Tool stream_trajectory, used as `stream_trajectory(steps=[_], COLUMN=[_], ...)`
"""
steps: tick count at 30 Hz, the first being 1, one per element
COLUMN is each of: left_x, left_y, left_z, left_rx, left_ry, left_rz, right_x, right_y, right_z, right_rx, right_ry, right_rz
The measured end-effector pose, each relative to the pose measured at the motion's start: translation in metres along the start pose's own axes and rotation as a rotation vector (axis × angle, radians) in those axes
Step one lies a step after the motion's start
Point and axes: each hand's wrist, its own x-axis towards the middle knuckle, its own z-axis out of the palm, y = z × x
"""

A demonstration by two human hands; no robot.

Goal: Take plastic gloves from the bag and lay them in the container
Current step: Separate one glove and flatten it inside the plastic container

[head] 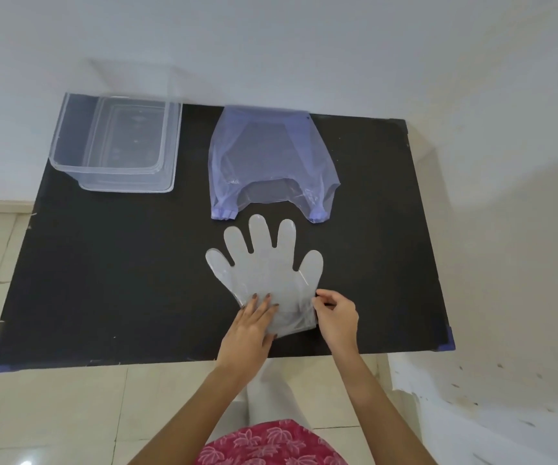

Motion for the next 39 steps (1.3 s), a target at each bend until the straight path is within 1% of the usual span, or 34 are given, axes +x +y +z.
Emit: stream_trajectory(steps=[3,6,11,16,19,24,28,35,39], left_x=[0.001,0.0,-0.001,0.0,0.0,0.002,0.001,0.002,0.002], left_y=[-0.001,0.0,0.003,0.004,0.005,0.006,0.006,0.006,0.007], left_z=[0.001,0.002,0.002,0.001,0.002,0.002,0.003,0.002,0.002], left_rx=[0.027,0.043,0.061,0.063,0.068,0.054,0.033,0.031,0.022], left_ry=[-0.005,0.007,0.004,-0.004,-0.013,-0.013,-0.012,-0.034,-0.029], left_rz=[-0.015,-0.006,-0.024,-0.034,-0.036,-0.039,-0.05,-0.062,-0.061], right_x=[0.002,0.005,0.007,0.008,0.007,0.002,-0.003,-0.01,-0.009], right_y=[-0.002,-0.002,-0.005,-0.011,-0.012,-0.004,0.005,0.013,0.013], right_z=[0.003,0.003,-0.001,-0.005,-0.005,-0.006,-0.007,-0.008,-0.008], right_rx=[0.049,0.144,0.34,0.376,0.365,0.283,0.229,0.243,0.392], right_ry=[0.009,0.021,-0.009,-0.02,-0.041,-0.025,-0.012,-0.018,-0.083], right_rz=[0.037,0.133,0.283,0.375,0.373,0.251,0.205,0.216,0.348])
